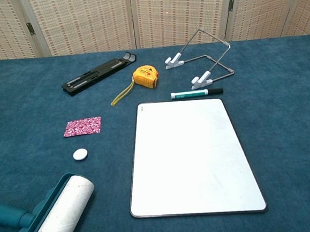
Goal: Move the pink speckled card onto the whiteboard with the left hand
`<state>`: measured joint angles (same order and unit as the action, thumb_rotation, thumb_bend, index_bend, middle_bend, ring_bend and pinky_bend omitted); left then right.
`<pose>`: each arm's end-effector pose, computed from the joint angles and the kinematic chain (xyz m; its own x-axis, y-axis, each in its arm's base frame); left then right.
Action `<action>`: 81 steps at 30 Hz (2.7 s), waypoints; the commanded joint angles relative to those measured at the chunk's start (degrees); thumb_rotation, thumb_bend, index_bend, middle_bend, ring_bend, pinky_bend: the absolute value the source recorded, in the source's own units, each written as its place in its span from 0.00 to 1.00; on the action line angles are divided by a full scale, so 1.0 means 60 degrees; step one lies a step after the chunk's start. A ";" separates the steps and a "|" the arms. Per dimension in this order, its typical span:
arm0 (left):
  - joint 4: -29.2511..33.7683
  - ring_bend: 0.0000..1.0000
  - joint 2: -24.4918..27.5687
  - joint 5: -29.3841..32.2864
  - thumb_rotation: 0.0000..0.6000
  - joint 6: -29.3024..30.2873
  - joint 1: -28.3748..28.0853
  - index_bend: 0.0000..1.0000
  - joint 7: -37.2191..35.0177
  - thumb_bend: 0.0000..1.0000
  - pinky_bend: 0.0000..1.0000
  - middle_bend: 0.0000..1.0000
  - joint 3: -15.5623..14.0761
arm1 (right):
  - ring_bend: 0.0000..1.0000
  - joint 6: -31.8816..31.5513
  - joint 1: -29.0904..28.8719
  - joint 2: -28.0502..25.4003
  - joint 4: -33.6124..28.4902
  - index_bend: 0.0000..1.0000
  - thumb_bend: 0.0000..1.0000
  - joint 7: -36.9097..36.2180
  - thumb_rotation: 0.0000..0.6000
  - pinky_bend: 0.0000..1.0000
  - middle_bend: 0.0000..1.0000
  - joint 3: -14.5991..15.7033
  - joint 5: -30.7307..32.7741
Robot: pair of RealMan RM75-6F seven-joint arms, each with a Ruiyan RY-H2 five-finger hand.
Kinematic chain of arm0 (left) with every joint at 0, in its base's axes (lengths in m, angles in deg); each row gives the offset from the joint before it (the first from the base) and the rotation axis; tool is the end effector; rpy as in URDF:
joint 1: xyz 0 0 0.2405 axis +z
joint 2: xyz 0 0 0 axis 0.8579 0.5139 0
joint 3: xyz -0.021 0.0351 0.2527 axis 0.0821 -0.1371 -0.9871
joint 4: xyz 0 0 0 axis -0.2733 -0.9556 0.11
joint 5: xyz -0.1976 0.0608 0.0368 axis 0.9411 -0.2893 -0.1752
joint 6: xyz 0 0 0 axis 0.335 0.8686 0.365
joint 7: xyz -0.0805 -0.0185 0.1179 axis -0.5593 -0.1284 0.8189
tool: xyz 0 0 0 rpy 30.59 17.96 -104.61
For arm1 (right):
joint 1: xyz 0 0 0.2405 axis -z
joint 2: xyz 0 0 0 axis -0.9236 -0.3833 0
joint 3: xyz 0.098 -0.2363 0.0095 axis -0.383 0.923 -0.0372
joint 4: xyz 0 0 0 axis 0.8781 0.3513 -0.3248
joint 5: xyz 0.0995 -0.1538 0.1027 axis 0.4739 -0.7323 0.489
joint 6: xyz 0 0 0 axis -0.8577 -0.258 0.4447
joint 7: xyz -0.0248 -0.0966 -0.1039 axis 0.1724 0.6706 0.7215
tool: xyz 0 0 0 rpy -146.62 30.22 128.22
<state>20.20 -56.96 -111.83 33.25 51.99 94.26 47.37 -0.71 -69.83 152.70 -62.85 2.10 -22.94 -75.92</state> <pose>-0.3018 0.1960 0.1481 0.5183 -0.0076 0.8552 0.8552 -0.0084 -0.5183 -0.3187 -0.1713 0.1656 0.4790 0.0363 0.8771 -0.8773 0.0558 0.4767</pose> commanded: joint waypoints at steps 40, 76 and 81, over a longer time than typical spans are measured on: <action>0.0253 0.15 -0.0028 0.0276 1.00 -0.2058 -0.2077 0.23 0.0253 0.18 0.00 0.15 0.0959 | 0.14 0.0078 -0.0095 -0.0146 -0.0039 0.06 0.23 -0.0071 1.00 0.00 0.11 -0.0144 -0.0095; -0.1119 0.14 -0.3215 0.5963 1.00 -0.5754 -0.6430 0.30 0.4246 0.23 0.00 0.15 0.1246 | 0.14 0.0242 -0.0185 -0.0448 -0.0245 0.06 0.23 0.0009 1.00 0.00 0.11 -0.0222 0.0110; -0.1269 0.13 -0.3489 0.6575 1.00 -0.5620 -0.6716 0.31 0.4500 0.25 0.00 0.15 0.1158 | 0.14 0.0226 -0.0147 -0.0431 -0.0143 0.06 0.23 -0.0117 1.00 0.00 0.11 -0.0215 0.0160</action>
<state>12.98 -77.32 -73.15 -0.75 12.27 120.76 54.57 0.65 -70.74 150.09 -63.75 1.43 -24.23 -74.99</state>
